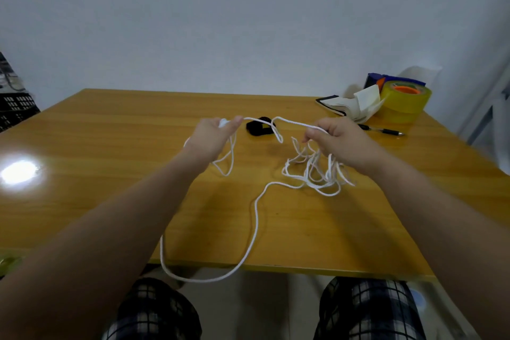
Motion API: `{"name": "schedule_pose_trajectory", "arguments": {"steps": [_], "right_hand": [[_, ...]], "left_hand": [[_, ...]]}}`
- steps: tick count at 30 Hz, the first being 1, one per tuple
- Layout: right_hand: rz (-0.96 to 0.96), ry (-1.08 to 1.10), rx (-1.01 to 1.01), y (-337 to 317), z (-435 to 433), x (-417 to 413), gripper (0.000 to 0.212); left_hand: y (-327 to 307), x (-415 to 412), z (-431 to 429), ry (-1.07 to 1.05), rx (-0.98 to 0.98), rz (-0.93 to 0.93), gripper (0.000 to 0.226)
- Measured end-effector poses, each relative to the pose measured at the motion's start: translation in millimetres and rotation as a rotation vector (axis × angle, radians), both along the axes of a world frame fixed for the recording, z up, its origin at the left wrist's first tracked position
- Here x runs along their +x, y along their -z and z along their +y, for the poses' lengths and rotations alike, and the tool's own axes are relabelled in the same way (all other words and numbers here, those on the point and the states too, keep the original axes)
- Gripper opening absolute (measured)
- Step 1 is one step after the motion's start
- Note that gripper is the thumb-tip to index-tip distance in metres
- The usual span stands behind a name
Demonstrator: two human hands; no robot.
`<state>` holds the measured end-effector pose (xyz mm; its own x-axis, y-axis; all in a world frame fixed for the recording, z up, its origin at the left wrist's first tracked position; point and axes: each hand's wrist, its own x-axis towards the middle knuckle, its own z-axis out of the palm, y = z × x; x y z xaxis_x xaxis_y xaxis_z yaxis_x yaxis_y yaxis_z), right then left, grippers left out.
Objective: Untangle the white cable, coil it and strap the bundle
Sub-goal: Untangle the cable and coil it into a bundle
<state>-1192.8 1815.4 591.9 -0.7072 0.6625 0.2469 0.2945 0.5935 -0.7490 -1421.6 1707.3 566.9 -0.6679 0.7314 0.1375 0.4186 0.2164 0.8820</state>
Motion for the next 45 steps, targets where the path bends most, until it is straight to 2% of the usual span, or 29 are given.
{"name": "schedule_pose_trajectory", "arguments": {"steps": [2, 5, 7, 9, 11, 12, 14, 16, 17, 18, 19, 20, 21, 22, 24, 26, 27, 30, 32, 34, 39, 42, 45], "right_hand": [[0.127, -0.050, -0.085, 1, -11, -10, 0.023], [0.457, -0.040, -0.304, -2, -24, -25, 0.026], [0.683, 0.099, -0.336, -6, -18, -25, 0.028], [0.788, 0.294, -0.301, -5, -6, -21, 0.031], [0.724, 0.509, -0.266, 6, 3, -17, 0.034], [0.619, 0.584, -0.265, 14, 9, -17, 0.034], [0.208, 0.606, -0.268, 23, 15, -13, 0.027], [-0.238, 0.551, -0.191, 23, 12, -10, 0.016], [-0.383, 0.552, -0.078, 22, 10, -11, 0.028], [-0.416, 0.564, 0.086, 18, 6, -14, 0.039], [-0.320, 0.548, 0.276, 12, -2, -18, 0.041], [-0.123, 0.482, 0.432, 5, -12, -22, 0.038], [0.079, 0.374, 0.506, -1, -22, -27, 0.036], [0.196, 0.245, 0.509, -6, -29, -31, 0.038], [0.141, 0.000, 0.348, -10, -43, -41, 0.063], [0.044, -0.214, 0.014, -6, -47, -47, 0.092], [0.052, -0.297, -0.119, -3, -44, -47, 0.091], [0.159, -0.402, -0.341, 3, -32, -40, 0.042], [0.224, -0.414, -0.450, 5, -31, -35, 0.022], [0.244, -0.407, -0.468, 6, -34, -36, 0.016], [0.292, -0.187, -0.285, 4, -36, -43, 0.043], [0.394, -0.009, -0.209, 6, -40, -49, 0.039], [0.491, 0.165, -0.162, 6, -44, -55, 0.042]], "left_hand": [[7, 7, 3, -0.001, 0.006, -0.034, 0.043], [16, 15, 8, -0.046, 0.042, -0.101, 0.048], [17, 11, 5, -0.118, 0.089, -0.140, 0.045], [20, 3, 1, -0.193, 0.090, -0.146, 0.045], [21, 2, 0, -0.202, 0.104, -0.181, 0.042], [21, 3, 0, -0.174, 0.146, -0.276, 0.041], [18, 9, -1, -0.045, 0.240, -0.534, 0.039], [16, 12, -2, 0.125, 0.266, -0.663, 0.038], [14, 15, -3, 0.188, 0.253, -0.667, 0.039], [10, 18, -3, 0.238, 0.235, -0.652, 0.039], [6, 23, -3, 0.278, 0.218, -0.626, 0.040], [1, 28, -2, 0.306, 0.203, -0.602, 0.041], [-4, 33, -2, 0.328, 0.194, -0.585, 0.041], [-9, 39, -1, 0.343, 0.191, -0.576, 0.042], [-16, 49, -1, 0.369, 0.189, -0.562, 0.040], [-21, 57, -3, 0.407, 0.179, -0.570, 0.043], [-23, 59, -5, 0.442, 0.171, -0.599, 0.047], [-28, 57, -12, 0.597, 0.121, -0.751, 0.051], [-31, 54, -16, 0.680, 0.110, -0.823, 0.047], [-33, 50, -19, 0.697, 0.124, -0.829, 0.046], [-34, 47, -15, 0.513, 0.178, -0.595, 0.040], [-29, 49, -10, 0.381, 0.272, -0.466, 0.031], [-27, 57, -8, 0.370, 0.334, -0.459, 0.031]]}}
